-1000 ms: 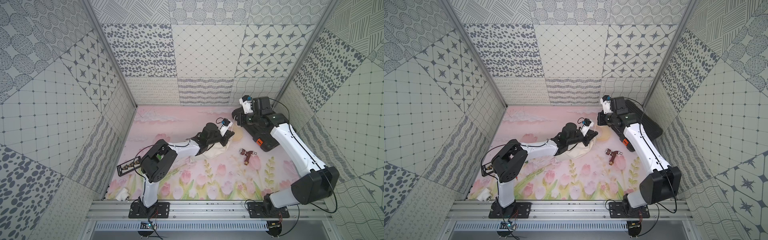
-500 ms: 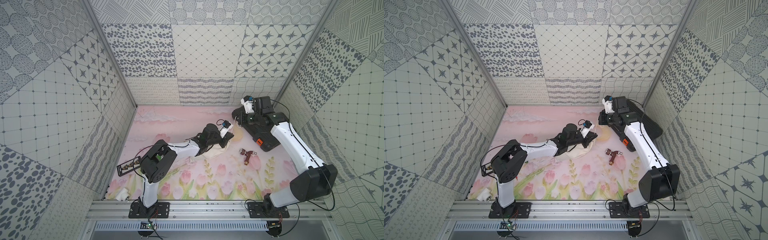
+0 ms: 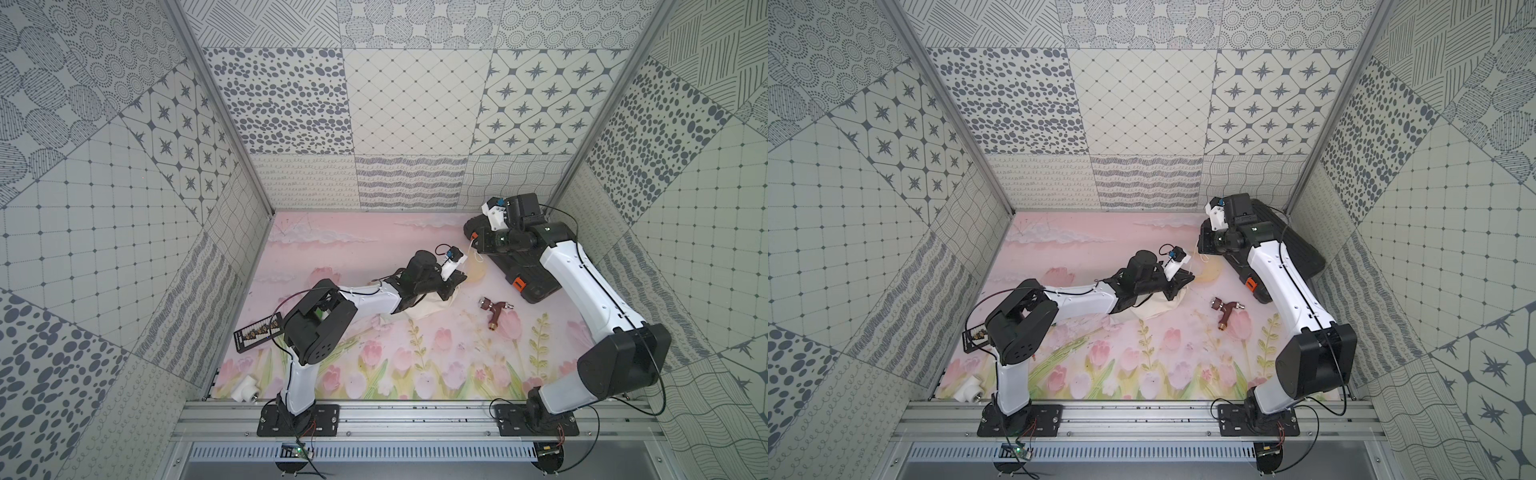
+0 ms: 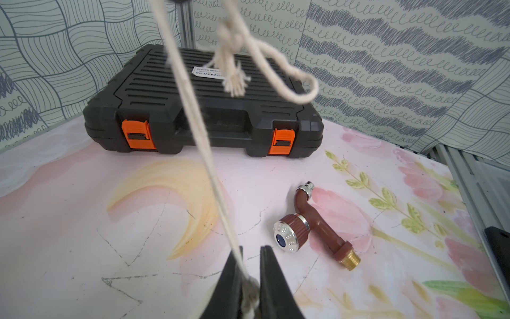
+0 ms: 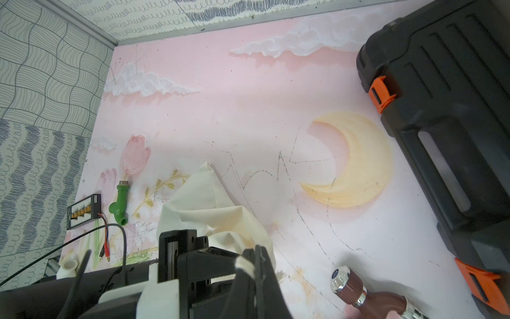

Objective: Close the soil bag
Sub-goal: Frap the soil bag at the center of the board.

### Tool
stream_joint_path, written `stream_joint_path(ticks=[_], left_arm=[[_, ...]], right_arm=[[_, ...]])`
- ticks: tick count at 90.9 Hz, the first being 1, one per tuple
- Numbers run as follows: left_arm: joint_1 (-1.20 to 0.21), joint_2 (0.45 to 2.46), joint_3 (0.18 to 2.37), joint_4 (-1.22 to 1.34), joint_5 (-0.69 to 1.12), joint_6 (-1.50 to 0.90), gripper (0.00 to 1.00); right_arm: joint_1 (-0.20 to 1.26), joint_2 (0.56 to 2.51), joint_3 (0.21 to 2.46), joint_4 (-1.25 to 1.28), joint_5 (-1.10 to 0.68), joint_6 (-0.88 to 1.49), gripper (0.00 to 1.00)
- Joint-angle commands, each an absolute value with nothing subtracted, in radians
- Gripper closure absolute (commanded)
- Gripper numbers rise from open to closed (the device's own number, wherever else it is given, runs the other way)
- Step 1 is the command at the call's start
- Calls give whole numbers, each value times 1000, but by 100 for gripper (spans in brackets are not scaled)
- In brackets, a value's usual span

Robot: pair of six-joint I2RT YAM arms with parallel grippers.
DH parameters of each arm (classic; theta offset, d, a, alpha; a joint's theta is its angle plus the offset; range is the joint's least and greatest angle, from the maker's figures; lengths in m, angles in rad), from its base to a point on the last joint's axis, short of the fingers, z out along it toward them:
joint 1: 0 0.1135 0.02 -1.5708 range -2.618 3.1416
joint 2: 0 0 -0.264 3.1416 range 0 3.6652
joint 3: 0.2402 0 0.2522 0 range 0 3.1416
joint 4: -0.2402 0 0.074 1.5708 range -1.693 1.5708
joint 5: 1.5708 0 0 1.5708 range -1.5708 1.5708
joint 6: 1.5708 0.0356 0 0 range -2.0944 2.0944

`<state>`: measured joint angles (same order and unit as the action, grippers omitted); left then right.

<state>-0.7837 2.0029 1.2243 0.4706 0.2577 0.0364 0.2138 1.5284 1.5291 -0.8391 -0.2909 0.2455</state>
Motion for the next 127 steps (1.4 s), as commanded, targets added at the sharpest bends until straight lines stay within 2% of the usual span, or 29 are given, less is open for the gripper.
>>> stream_joint_path(ticks=[1, 20, 42, 77, 87, 98, 116, 127], left_arm=[[-819, 2070, 1151, -545, 404, 58, 85], [-818, 2027, 1130, -536, 383, 49, 83], [-752, 1864, 1123, -538, 266, 24, 100], [-530, 1651, 1419, -796, 19, 132, 100], [-527, 1617, 1469, -839, -12, 174, 100], [-532, 1594, 1406, -791, 38, 173, 100], [-636, 1685, 1266, -683, 94, 89, 100], [-664, 1720, 1229, -691, 64, 51, 100]], right_arm=[[139, 1453, 1754, 17, -260, 291, 100], [111, 1467, 1775, 9, -270, 307, 100], [119, 1394, 1594, 30, -350, 343, 100], [215, 1296, 1378, 92, -422, 339, 100], [246, 1279, 1333, 115, -418, 332, 100], [281, 1263, 1254, 161, -442, 334, 100], [305, 1249, 1146, 194, -416, 319, 100], [286, 1216, 1189, 135, -324, 250, 100]])
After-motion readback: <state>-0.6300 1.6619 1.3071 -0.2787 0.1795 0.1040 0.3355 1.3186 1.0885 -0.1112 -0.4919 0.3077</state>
